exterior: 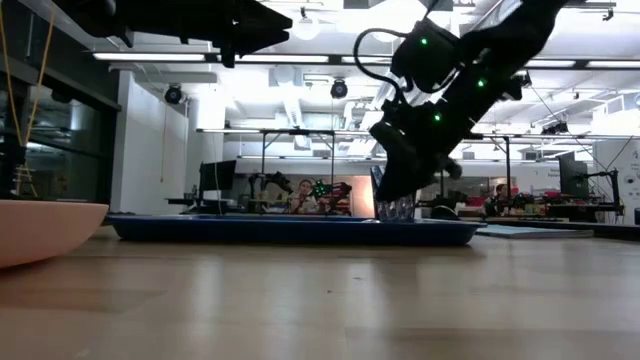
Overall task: Pick and place plate/cup/fork/spoon on tray
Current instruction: Put the spoon to the left of the blue serving tray
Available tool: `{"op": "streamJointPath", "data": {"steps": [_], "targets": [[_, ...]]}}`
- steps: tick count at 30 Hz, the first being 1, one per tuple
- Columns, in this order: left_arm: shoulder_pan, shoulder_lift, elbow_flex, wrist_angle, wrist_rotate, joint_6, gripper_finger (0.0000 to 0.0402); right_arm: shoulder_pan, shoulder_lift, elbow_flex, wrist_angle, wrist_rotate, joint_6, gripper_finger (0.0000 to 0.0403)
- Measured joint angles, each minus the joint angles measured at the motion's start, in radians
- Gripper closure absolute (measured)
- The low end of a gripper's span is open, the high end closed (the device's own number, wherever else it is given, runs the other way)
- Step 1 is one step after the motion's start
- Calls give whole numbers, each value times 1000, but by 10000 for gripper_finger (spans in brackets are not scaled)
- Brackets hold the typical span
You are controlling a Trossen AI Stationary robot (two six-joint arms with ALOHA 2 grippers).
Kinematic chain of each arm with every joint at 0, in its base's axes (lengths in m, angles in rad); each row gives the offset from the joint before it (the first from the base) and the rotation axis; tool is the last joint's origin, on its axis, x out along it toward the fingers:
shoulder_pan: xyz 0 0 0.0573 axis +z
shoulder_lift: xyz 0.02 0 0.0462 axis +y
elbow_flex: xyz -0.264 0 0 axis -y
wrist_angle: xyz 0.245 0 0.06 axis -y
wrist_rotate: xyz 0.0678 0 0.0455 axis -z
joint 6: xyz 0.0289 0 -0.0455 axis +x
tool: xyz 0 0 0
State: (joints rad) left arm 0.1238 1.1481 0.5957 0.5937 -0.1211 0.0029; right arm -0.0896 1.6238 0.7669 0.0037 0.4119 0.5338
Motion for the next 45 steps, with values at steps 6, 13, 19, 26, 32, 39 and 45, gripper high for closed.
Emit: {"op": "streamJointPath", "data": {"steps": [6,13,19,26,32,39,45], "targets": [[0,0,0,0,0,-3,264,6,5,-18,32,18,33,277],[0,0,0,5,1,-2,264,6,80,-23,116,51,68,202],[0,0,0,6,4,-2,264,6,149,-18,156,141,72,182],[0,0,0,5,4,-2,264,5,175,-16,171,145,98,181],[0,0,0,5,3,-10,264,5,208,-16,194,136,122,198],[0,0,0,5,3,-10,264,6,235,-14,217,159,121,267],[0,0,0,5,3,-10,264,7,234,-14,233,147,94,363]]}}
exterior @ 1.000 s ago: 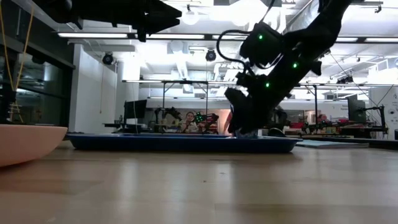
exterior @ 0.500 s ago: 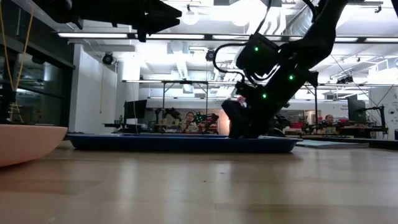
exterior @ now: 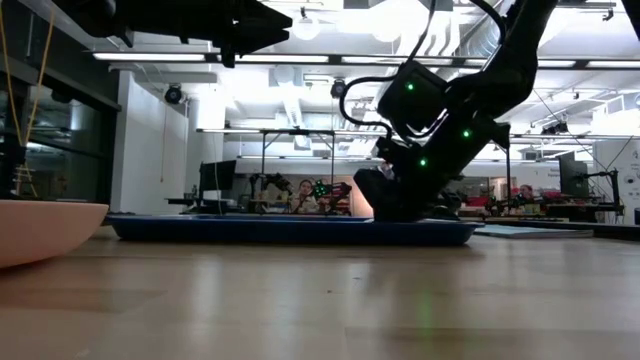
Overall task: Pick and place plate/cup/fork/spoon on tray
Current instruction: Put the spoon to the left of the blue serving tray
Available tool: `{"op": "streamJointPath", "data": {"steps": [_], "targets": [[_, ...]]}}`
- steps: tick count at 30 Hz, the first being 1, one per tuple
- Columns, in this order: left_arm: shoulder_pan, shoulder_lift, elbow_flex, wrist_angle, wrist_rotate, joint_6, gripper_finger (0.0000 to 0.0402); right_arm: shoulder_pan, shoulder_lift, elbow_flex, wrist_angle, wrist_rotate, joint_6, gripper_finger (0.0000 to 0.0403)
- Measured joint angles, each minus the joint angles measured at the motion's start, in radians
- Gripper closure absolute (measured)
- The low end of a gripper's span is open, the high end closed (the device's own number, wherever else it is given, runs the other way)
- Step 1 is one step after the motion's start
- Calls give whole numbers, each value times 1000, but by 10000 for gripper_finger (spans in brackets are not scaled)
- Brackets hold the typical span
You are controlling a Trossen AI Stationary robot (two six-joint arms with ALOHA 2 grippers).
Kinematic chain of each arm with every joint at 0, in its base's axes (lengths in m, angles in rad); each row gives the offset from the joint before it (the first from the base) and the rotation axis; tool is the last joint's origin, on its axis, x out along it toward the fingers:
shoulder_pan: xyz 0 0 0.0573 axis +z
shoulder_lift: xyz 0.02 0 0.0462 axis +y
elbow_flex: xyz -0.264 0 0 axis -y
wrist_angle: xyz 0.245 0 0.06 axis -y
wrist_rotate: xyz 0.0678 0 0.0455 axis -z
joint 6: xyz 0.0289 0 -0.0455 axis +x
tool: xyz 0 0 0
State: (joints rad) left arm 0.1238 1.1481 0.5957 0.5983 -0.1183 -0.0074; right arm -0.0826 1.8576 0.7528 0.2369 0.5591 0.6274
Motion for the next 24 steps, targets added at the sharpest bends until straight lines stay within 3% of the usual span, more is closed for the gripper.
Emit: {"op": "streamJointPath", "data": {"steps": [3,7,12,16,24], "targets": [[0,0,0,-1,0,1,264,0,-8,-1,12,-17,-28,390],[0,0,0,-2,0,1,264,0,-55,-4,-10,-40,-58,376],[0,-2,0,-6,-1,9,264,10,-126,-3,-7,-74,-137,396],[0,-32,0,-56,-4,11,264,29,-176,-5,14,-177,-215,399],[1,-134,0,-181,-26,11,264,40,-195,-103,252,-283,-220,402]]}}
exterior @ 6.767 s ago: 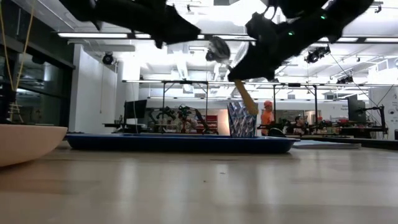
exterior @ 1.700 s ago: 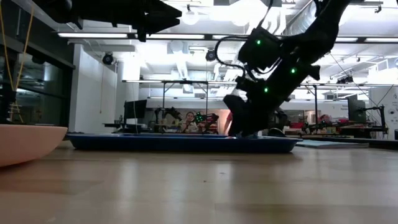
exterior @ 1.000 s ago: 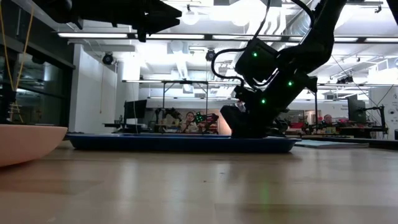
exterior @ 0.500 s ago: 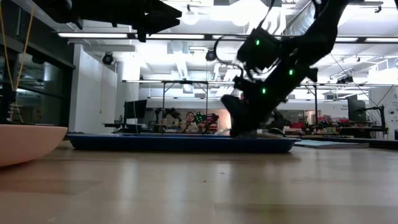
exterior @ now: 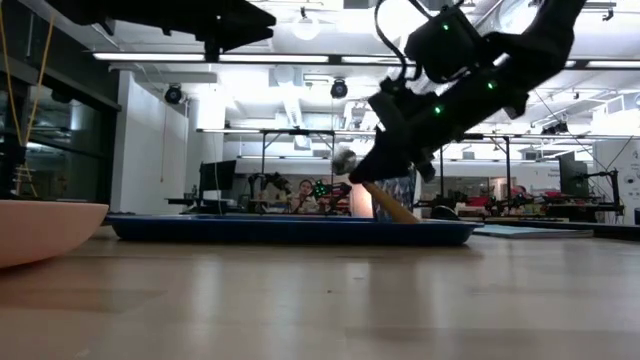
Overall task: Pick and place plate/cup/fork/spoon on tray
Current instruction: Put the spoon to the left of the blue serving tray
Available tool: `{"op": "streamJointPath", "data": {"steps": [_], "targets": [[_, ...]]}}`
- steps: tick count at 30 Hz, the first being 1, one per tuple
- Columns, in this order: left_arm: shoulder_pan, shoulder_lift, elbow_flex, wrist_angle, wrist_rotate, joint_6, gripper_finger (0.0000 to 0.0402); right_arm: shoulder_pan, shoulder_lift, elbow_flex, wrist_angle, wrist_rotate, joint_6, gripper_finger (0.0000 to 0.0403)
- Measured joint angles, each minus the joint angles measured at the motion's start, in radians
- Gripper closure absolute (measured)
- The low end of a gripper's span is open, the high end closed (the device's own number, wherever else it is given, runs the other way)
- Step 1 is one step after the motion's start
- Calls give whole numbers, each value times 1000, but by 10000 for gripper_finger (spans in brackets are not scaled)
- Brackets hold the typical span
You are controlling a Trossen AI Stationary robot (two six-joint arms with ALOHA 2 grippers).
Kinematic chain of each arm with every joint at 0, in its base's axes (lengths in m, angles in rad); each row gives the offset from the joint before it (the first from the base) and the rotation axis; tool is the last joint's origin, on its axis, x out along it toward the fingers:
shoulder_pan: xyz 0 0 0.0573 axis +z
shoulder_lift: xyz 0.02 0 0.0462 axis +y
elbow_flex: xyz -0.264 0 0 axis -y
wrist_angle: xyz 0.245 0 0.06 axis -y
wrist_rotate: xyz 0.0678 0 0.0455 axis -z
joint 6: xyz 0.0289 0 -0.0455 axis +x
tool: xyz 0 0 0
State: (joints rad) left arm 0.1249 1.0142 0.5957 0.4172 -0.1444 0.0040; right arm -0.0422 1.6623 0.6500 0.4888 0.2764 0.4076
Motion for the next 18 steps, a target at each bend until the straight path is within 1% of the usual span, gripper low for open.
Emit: {"op": "streamJointPath", "data": {"steps": [3,7,11,14,16,18], "targets": [[0,-14,0,-12,0,6,264,-7,0,-38,109,-24,5,402],[0,-5,0,-8,-1,42,264,-16,0,-71,285,-98,-3,402],[13,23,0,5,-4,43,264,-31,0,-74,417,-130,-40,402],[34,54,-2,18,-5,52,264,-34,0,-74,514,-131,-90,403],[52,84,-38,112,6,52,264,-37,0,-74,595,-135,-133,403],[77,119,-96,257,39,45,264,-44,0,-74,678,-143,-168,403]]}}
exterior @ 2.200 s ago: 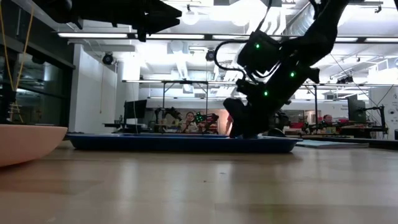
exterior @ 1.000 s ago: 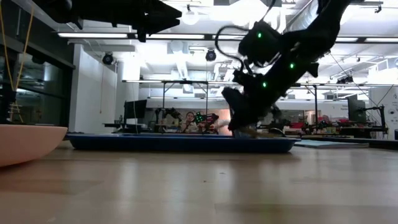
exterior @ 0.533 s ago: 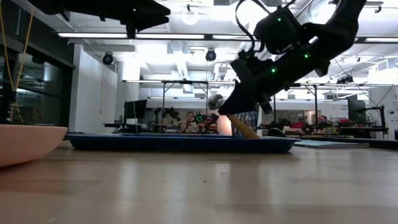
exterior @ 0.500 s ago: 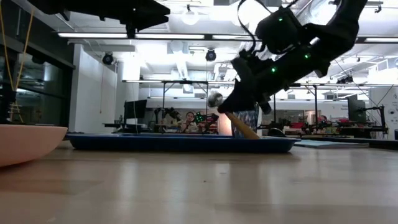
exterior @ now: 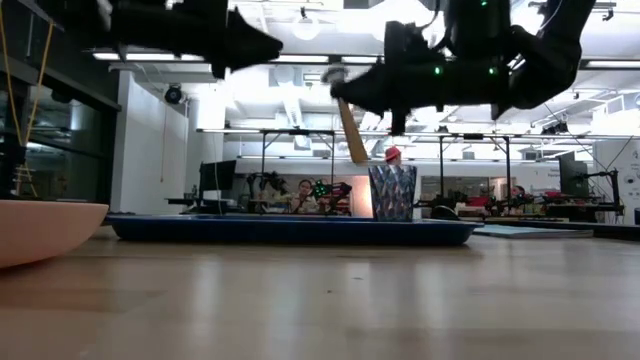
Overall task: Pick and place plate/cup/fork/spoon on tray
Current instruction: Put the spoon to the left of the blue serving tray
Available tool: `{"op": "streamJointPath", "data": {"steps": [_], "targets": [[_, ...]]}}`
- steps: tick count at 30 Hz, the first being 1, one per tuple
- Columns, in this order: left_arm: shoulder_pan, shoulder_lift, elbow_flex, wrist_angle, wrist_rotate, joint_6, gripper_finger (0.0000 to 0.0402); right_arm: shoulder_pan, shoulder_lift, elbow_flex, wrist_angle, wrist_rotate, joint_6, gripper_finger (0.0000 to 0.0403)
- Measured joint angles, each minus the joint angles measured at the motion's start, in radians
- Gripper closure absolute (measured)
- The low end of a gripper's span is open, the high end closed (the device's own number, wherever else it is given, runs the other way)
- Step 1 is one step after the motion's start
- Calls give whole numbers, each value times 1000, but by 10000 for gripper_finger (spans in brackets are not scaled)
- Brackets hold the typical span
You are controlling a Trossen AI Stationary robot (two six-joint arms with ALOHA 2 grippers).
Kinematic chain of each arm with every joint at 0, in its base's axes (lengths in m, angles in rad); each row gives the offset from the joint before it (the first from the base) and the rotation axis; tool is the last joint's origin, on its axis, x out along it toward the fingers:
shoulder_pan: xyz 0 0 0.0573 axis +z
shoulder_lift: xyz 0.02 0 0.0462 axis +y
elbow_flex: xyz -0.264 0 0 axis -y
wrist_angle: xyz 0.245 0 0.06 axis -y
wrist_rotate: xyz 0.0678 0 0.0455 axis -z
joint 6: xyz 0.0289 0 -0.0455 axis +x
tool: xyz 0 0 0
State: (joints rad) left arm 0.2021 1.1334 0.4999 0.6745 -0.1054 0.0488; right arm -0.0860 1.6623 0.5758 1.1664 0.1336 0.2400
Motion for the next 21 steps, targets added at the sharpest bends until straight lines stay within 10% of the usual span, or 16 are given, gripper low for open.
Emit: {"op": "streamJointPath", "data": {"steps": [5,21], "targets": [[99,93,-114,395,183,-170,264,-27,0,49,78,-97,-22,403],[126,356,55,394,595,-430,264,-45,0,262,-78,-217,-118,403]]}}
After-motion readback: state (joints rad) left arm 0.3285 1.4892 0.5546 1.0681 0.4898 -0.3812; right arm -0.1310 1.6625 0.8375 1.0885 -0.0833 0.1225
